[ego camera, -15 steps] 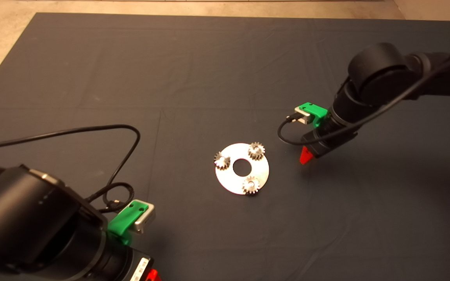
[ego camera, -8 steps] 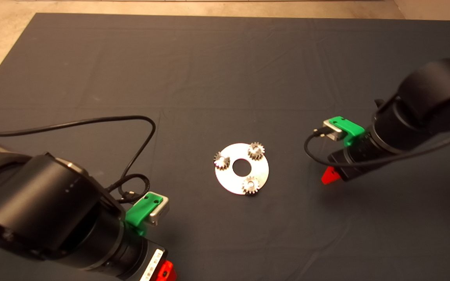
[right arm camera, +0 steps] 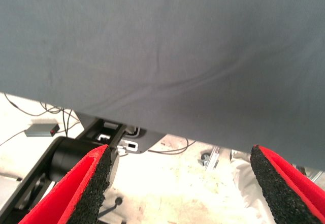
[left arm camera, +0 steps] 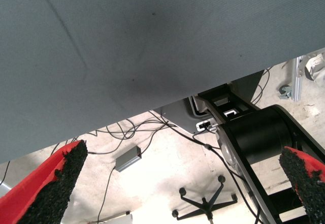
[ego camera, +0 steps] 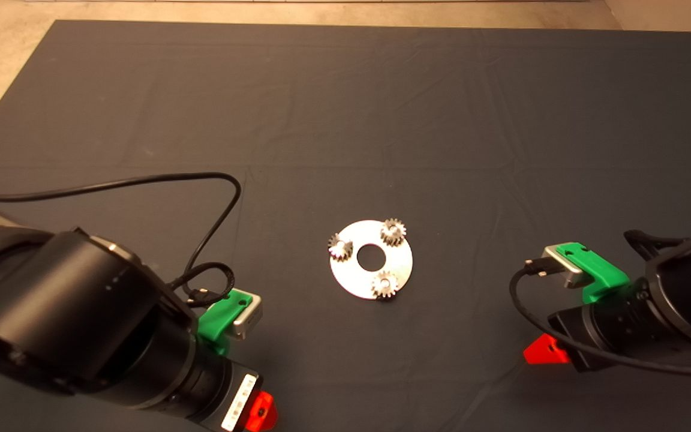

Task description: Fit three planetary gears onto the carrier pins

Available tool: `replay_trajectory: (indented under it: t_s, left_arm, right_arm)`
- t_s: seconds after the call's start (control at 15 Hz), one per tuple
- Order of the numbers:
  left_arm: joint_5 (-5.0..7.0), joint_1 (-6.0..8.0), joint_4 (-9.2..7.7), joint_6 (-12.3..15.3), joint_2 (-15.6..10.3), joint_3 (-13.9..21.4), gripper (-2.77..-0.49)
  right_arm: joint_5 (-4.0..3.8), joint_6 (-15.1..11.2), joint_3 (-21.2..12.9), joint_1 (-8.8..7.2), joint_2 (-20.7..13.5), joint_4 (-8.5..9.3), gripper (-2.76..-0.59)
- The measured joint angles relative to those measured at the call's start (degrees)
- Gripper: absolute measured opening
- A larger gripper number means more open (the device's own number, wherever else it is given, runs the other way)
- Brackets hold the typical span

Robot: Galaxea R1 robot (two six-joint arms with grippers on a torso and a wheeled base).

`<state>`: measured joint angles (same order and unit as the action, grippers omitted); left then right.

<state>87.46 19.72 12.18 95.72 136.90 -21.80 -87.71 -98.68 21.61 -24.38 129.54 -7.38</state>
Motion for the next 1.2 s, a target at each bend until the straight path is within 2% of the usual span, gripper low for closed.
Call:
replay_trajectory:
  t_s: [0.33, 1.2]
  left_arm:
    - [0.02, 0.00, 0.00, 0.6, 0.2, 0.0, -0.51]
    - [0.02, 0.01, 0.00, 0.9, 0.2, 0.0, -0.51]
  right_arm:
    - [-0.02, -0.7, -1.2, -0.08, -0.2, 1.04, -1.34]
    - [-0.05, -0.8, -1.4, -0.06, -0.5, 1.26, -1.34]
